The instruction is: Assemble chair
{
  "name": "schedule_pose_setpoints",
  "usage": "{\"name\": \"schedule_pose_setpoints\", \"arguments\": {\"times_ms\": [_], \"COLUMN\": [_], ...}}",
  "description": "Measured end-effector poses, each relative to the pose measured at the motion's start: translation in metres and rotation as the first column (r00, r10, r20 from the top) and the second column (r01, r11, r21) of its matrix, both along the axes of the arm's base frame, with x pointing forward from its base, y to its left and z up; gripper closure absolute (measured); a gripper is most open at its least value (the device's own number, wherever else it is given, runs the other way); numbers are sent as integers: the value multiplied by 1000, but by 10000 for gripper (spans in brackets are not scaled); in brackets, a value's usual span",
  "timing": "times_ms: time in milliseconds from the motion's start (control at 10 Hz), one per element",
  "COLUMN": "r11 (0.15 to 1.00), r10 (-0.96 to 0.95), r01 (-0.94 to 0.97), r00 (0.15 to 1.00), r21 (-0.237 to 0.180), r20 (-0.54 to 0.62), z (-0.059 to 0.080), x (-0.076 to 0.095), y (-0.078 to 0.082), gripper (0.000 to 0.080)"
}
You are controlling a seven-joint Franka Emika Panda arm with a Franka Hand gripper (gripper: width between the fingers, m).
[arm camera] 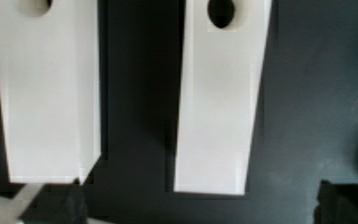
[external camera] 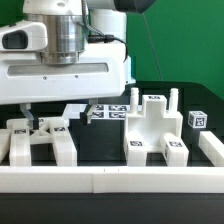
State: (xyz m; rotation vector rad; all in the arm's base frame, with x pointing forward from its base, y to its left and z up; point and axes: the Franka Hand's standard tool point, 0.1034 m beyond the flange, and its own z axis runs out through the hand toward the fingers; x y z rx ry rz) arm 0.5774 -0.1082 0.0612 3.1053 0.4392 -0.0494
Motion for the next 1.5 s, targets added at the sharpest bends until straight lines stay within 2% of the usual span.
{"name": "schedule_pose_setpoints", "arguments": {"times_ms": [400, 1000, 1500], "r11": [1000, 1000, 1000], "r10": [2, 8, 7], "r01": [-2, -8, -8], "r00": [1000, 1000, 1000], "r21": [2, -9, -9], "r20": [-8, -29, -29], "z": [-4, -28, -28], "x": [-3, -10, -10], "y": [0, 2, 1], "gripper": [150, 150, 150]}}
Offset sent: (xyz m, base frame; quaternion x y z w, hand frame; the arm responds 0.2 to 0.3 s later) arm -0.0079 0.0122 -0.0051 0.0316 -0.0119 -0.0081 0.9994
